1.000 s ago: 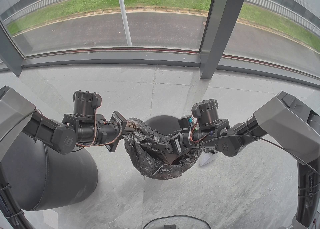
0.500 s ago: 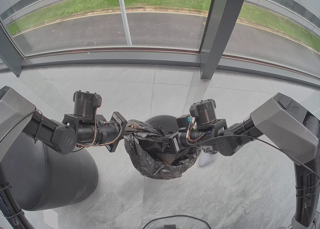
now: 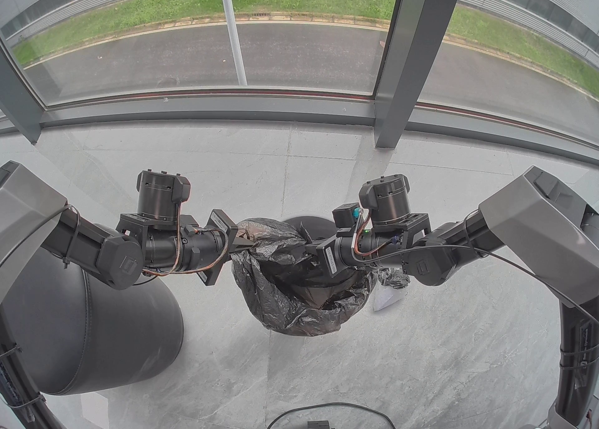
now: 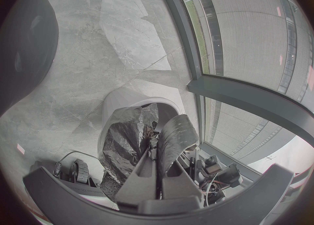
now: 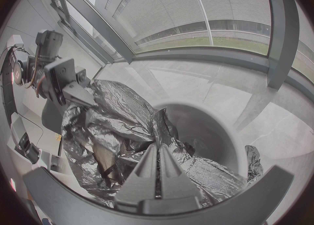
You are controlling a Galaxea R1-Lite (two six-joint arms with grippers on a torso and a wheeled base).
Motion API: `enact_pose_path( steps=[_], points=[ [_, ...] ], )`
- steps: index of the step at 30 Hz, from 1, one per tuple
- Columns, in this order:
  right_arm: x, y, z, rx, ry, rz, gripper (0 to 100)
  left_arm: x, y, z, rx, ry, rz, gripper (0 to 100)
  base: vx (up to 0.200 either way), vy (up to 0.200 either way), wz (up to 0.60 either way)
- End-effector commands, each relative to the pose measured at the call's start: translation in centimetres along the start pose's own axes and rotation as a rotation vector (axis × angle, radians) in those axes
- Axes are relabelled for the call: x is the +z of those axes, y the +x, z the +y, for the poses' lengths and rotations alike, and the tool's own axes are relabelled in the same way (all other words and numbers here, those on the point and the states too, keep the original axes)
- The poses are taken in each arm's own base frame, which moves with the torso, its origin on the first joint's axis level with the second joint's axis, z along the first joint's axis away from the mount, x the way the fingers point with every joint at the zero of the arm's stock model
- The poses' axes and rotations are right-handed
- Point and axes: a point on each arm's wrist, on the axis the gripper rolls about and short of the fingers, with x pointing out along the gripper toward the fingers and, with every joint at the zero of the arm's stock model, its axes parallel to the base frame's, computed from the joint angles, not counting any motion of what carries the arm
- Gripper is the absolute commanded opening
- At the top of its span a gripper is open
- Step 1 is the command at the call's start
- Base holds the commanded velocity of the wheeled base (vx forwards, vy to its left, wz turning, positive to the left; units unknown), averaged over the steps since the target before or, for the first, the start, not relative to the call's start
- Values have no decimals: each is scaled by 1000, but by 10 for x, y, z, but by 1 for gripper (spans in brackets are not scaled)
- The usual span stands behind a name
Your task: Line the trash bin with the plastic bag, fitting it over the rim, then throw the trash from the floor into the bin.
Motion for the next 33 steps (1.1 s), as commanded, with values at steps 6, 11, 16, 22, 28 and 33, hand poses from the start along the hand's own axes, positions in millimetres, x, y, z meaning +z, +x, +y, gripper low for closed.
enact_pose_path(
  steps=[6,11,16,22,28,33],
  points=[
    [24,-23,5,-37,-21,-64,0,4,12,8,-3,79,-7,0,0,0,0],
    [24,-24,2,-76,-26,-63,0,8,33,20,-33,196,11,0,0,0,0],
    [30,-26,1,-121,-32,-81,0,11,44,26,-70,232,75,0,0,0,0],
    [38,-27,3,-170,-60,-97,0,14,45,25,-75,235,67,0,0,0,0],
    [44,-21,0,-212,-108,-111,0,27,43,26,-81,230,36,0,0,0,0],
    [41,-8,-6,-221,-107,-110,0,40,46,28,-85,227,8,0,0,0,0]
  ],
)
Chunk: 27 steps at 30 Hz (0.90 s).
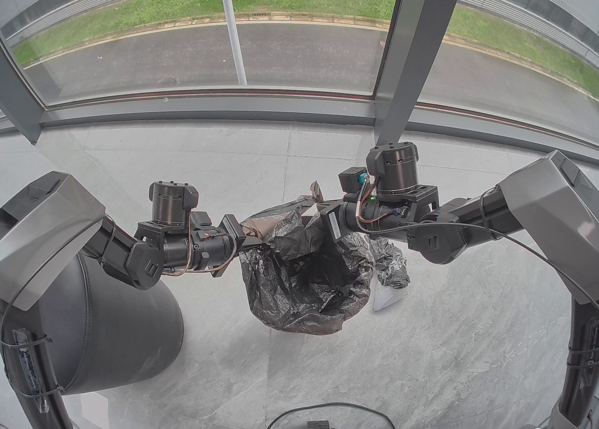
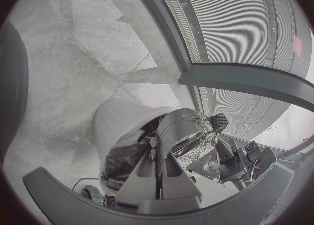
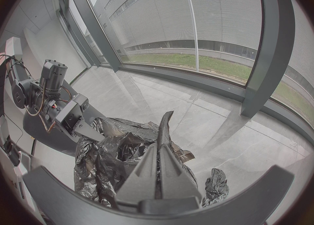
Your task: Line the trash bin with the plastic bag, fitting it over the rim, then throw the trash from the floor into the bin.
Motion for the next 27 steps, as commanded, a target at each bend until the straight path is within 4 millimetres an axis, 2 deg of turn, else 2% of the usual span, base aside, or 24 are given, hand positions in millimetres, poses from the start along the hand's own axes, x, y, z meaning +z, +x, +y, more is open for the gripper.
enact_pose_path(
  steps=[1,5,15,27],
  points=[
    [-7,14,-2,-3,-1,6,0,12,5,8,4,-7,-24,0,0,0,0],
    [-13,20,-4,-8,2,17,0,20,7,11,1,15,-42,0,0,0,0],
    [-20,36,-17,-66,8,10,0,22,15,18,7,71,-36,0,0,0,0],
    [-17,36,-23,-81,13,-4,0,20,19,23,15,110,-26,0,0,0,0]
  ],
)
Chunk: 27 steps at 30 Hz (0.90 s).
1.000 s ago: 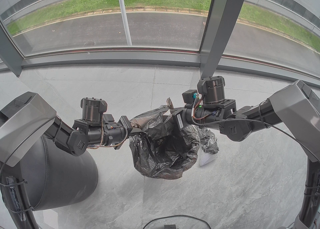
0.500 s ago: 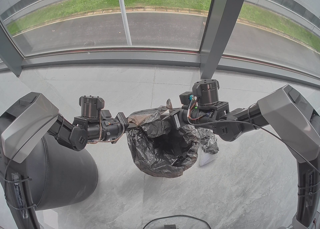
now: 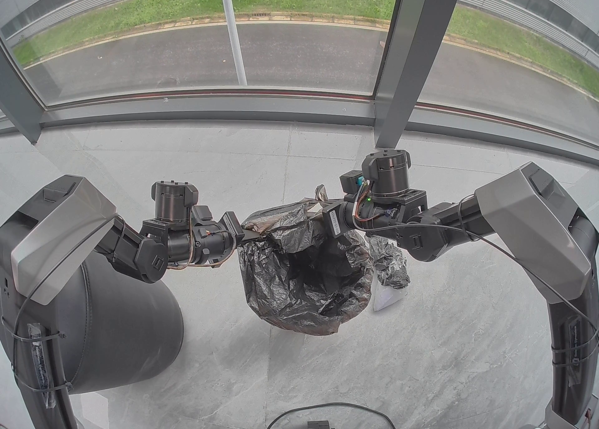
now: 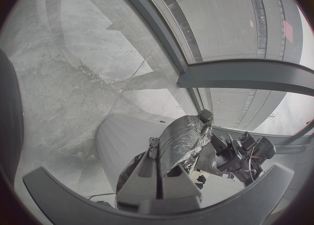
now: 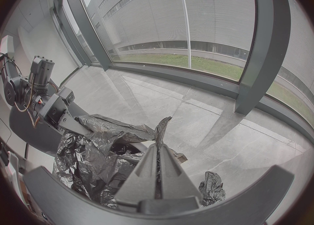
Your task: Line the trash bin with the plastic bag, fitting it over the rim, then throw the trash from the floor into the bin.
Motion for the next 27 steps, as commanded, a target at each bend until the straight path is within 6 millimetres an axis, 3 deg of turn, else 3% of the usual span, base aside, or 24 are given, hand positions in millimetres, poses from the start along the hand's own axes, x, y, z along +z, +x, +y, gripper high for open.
enact_pose_path(
  steps=[1,13,14,27],
  points=[
    [0,1,0,-1,4,-5,0,-2,3,4,12,-6,8,0,0,0,0],
    [1,2,4,-43,27,-2,0,-2,0,2,9,-5,5,0,0,0,0],
    [1,2,5,-41,27,-2,100,-2,1,1,8,-5,6,0,0,0,0],
    [16,-3,10,-41,52,-103,100,-2,1,1,8,-5,6,0,0,0,0]
  ],
)
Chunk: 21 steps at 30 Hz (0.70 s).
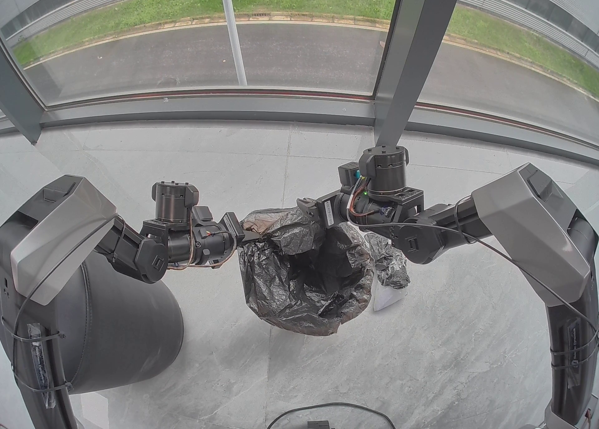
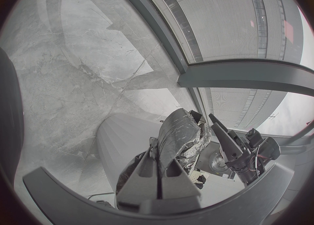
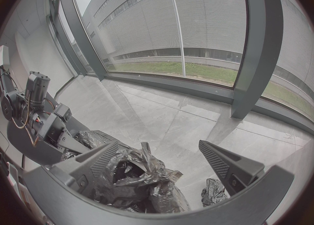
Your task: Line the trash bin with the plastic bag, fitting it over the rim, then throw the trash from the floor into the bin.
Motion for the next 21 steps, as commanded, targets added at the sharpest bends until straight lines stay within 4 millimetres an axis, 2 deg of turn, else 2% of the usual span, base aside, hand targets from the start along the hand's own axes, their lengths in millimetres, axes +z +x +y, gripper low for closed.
enact_pose_path(
  steps=[1,5,7,11,21],
  points=[
    [9,-4,2,0,6,-22,100,1,0,1,0,-1,-2,0,0,0,0],
    [14,-8,1,-16,9,-32,100,2,0,1,-2,-1,-4,0,0,0,0],
    [12,-13,0,-47,8,-16,100,11,-2,7,4,-19,-28,0,0,0,0],
    [10,-23,1,-34,6,9,100,17,-7,6,-7,-56,-36,0,0,0,0],
    [6,-23,0,-33,7,20,100,18,-14,-5,13,-77,0,0,0,0,0]
  ],
)
